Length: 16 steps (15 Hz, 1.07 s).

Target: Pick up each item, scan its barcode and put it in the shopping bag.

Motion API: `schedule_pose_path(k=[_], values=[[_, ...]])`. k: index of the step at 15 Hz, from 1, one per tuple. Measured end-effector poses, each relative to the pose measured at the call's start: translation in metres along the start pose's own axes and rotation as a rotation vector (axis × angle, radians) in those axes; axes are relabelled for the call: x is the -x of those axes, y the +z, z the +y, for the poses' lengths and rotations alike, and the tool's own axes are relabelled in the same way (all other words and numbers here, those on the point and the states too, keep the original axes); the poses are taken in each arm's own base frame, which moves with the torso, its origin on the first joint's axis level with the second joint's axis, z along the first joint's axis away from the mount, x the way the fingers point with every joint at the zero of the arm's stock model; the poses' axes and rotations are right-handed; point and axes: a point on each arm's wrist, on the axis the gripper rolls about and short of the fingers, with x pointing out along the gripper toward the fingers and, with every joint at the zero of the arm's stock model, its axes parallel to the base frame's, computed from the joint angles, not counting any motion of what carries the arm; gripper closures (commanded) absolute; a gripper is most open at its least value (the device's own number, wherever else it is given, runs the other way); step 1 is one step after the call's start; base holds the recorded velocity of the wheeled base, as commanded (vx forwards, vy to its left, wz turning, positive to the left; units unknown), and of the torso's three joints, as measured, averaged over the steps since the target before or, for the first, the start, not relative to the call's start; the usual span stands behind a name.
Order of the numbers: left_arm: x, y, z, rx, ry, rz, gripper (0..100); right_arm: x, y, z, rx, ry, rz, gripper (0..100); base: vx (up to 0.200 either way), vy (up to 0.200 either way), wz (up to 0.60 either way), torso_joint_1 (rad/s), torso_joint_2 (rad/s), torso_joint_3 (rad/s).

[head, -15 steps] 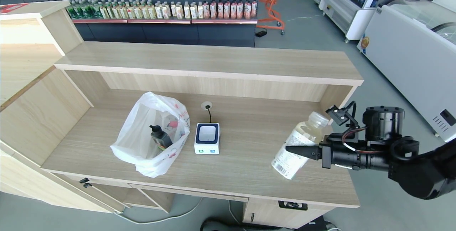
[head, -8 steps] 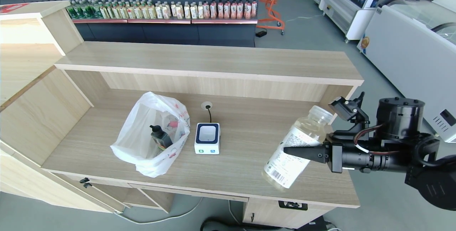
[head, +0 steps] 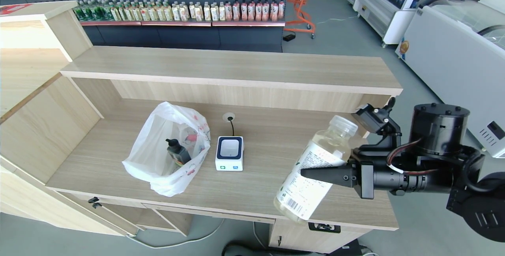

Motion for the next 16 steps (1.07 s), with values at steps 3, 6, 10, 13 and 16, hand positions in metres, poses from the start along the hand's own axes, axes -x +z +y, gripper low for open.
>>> schedule_pose_path(k=[3,6,10,13,16], values=[[0.000,0.000,0.000,0.000,0.000,0.000,0,-0.003,0.003,0.004,-0.001,0.015,-0.003,100,0.000,0.000,0.00,0.000,0.00,0.000],[0.000,0.000,0.000,0.000,0.000,0.000,0,-0.005,0.004,0.008,0.007,0.030,-0.003,100,0.000,0.000,0.00,0.000,0.00,0.000],[0.000,0.000,0.000,0.000,0.000,0.000,0,-0.005,0.002,0.010,0.002,0.034,0.003,100,0.000,0.000,0.00,0.000,0.00,0.000],[0.000,0.000,0.000,0.000,0.000,0.000,0,-0.006,0.001,0.011,0.003,0.038,0.005,100,0.000,0.000,0.00,0.000,0.00,0.000],[0.000,0.000,0.000,0.000,0.000,0.000,0,-0.006,0.001,0.011,0.004,0.039,0.005,100,0.000,0.000,0.00,0.000,0.00,0.000]])
